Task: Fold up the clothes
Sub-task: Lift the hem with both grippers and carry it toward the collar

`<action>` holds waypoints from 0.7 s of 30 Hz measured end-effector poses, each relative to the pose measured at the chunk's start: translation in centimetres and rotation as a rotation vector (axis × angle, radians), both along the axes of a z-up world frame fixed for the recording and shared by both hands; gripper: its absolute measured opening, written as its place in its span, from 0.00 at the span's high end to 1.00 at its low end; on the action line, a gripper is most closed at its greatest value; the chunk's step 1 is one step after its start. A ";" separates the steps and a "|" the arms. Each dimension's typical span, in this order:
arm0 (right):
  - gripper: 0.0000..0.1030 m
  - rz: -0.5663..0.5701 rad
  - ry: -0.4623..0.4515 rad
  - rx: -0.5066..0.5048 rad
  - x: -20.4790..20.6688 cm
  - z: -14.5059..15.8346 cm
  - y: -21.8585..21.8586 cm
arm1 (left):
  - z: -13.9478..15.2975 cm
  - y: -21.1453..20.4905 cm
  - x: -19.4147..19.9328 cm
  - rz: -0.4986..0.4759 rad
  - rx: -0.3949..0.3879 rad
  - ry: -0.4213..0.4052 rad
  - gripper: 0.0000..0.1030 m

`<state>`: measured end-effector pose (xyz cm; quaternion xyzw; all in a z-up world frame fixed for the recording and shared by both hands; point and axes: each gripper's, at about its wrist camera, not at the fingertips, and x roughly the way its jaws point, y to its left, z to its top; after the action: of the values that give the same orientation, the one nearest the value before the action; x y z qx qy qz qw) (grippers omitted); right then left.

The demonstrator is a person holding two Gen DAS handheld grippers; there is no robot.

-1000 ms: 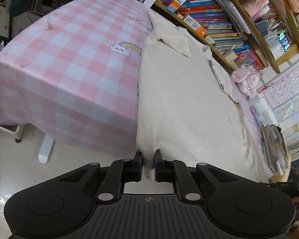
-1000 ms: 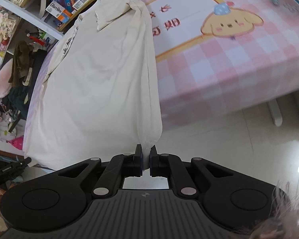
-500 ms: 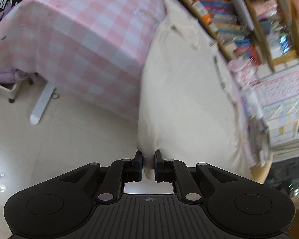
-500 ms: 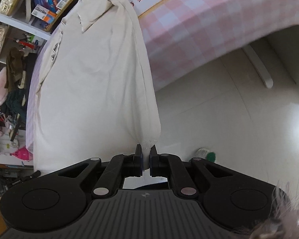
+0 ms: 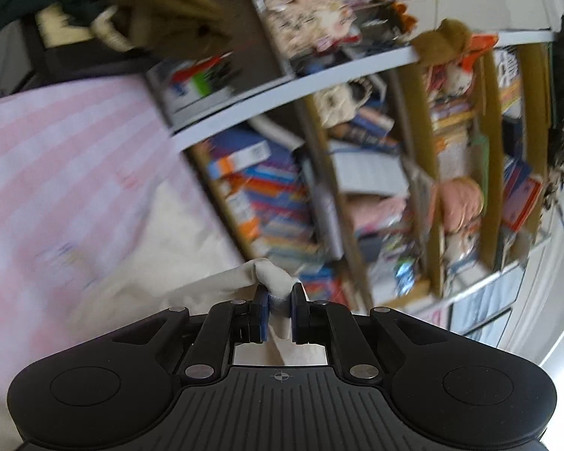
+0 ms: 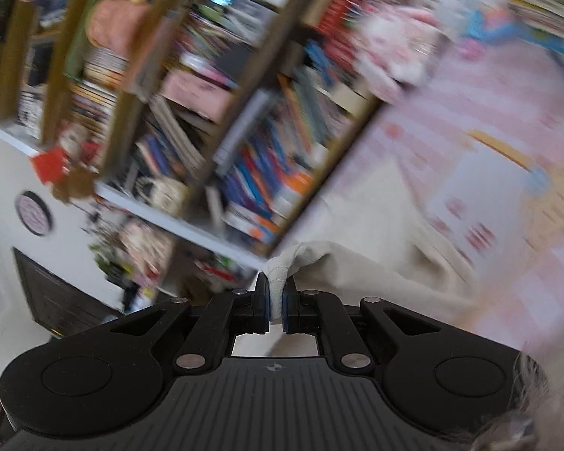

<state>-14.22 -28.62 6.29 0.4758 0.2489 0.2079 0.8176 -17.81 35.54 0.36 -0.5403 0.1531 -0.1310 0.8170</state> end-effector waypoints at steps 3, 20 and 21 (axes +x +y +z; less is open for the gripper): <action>0.95 -0.008 -0.032 -0.018 3.9 1.3 -0.2 | 1.3 -0.8 3.2 0.030 0.020 0.013 0.91; 0.95 0.137 0.130 -0.028 23.9 -4.7 -0.8 | -0.7 -3.1 13.9 0.207 0.044 0.234 0.91; 0.95 0.140 0.141 -0.027 24.6 -5.2 -0.7 | -0.9 -3.3 14.4 0.217 0.045 0.245 0.91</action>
<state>10.35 -29.36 1.12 0.4598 0.3411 0.2272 0.7878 -3.44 32.28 -0.51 -0.5474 0.1954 0.0284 0.8132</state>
